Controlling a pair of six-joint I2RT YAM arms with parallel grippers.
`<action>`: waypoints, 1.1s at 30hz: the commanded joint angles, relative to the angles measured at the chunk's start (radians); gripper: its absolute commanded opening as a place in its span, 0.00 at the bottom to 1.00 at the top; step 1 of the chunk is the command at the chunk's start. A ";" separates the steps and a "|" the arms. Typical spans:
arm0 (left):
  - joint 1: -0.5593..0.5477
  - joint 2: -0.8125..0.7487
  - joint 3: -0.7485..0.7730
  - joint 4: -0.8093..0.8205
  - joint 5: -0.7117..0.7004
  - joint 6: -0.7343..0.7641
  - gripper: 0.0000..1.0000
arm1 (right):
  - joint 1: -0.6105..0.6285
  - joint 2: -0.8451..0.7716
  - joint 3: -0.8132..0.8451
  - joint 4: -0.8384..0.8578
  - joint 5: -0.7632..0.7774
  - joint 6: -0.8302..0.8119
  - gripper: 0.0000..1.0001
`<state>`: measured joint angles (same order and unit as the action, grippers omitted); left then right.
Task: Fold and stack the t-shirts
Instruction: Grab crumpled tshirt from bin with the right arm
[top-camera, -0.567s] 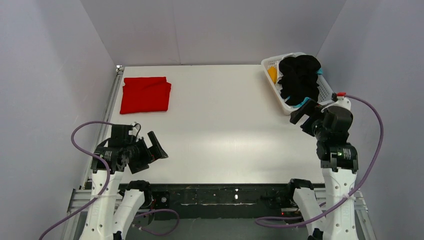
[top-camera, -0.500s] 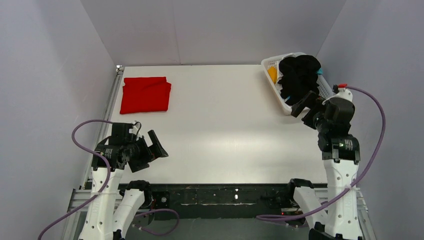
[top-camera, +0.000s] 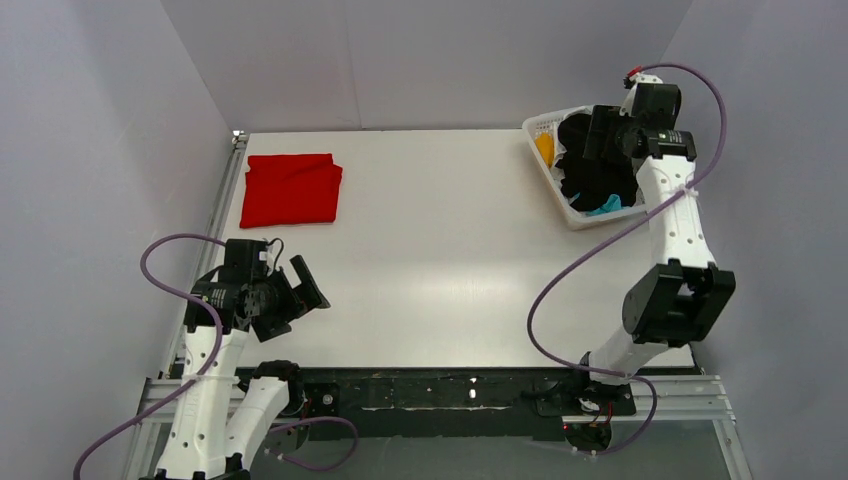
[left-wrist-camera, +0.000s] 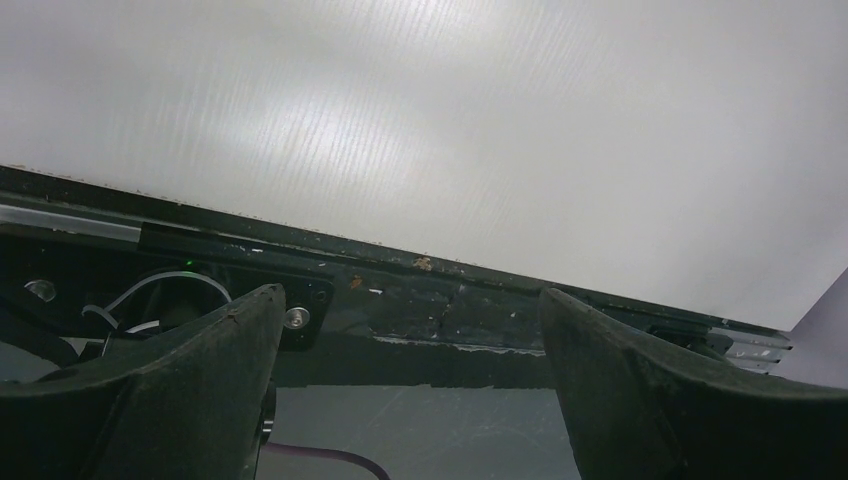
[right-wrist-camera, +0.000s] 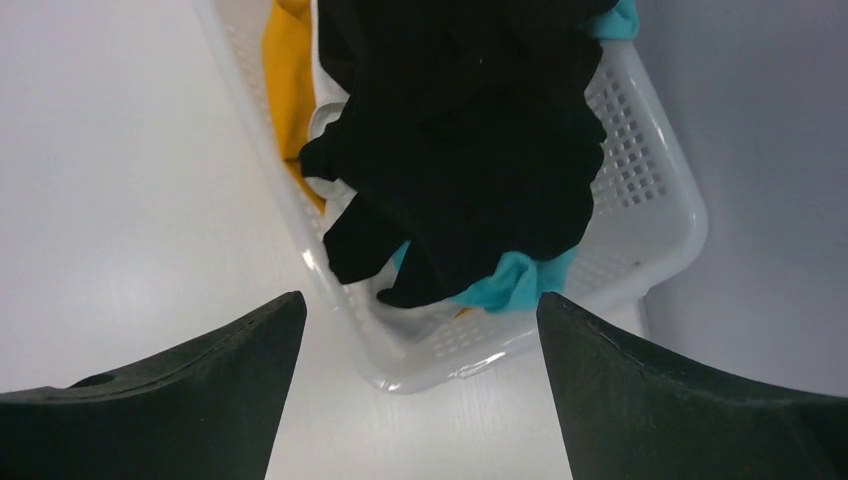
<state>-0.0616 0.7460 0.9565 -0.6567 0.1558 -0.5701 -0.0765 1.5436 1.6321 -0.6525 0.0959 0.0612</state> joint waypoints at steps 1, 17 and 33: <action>-0.001 0.023 -0.029 -0.079 -0.022 -0.032 1.00 | -0.030 0.163 0.165 -0.018 0.014 -0.151 0.93; -0.001 0.060 -0.041 -0.069 -0.068 -0.055 0.99 | -0.046 0.442 0.396 -0.066 -0.277 -0.028 0.01; -0.001 0.000 -0.048 -0.079 -0.050 -0.051 1.00 | -0.045 -0.090 0.379 0.138 -0.403 0.236 0.01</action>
<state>-0.0616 0.7506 0.9260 -0.6422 0.0929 -0.6212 -0.1226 1.5528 1.9636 -0.6460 -0.1787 0.1871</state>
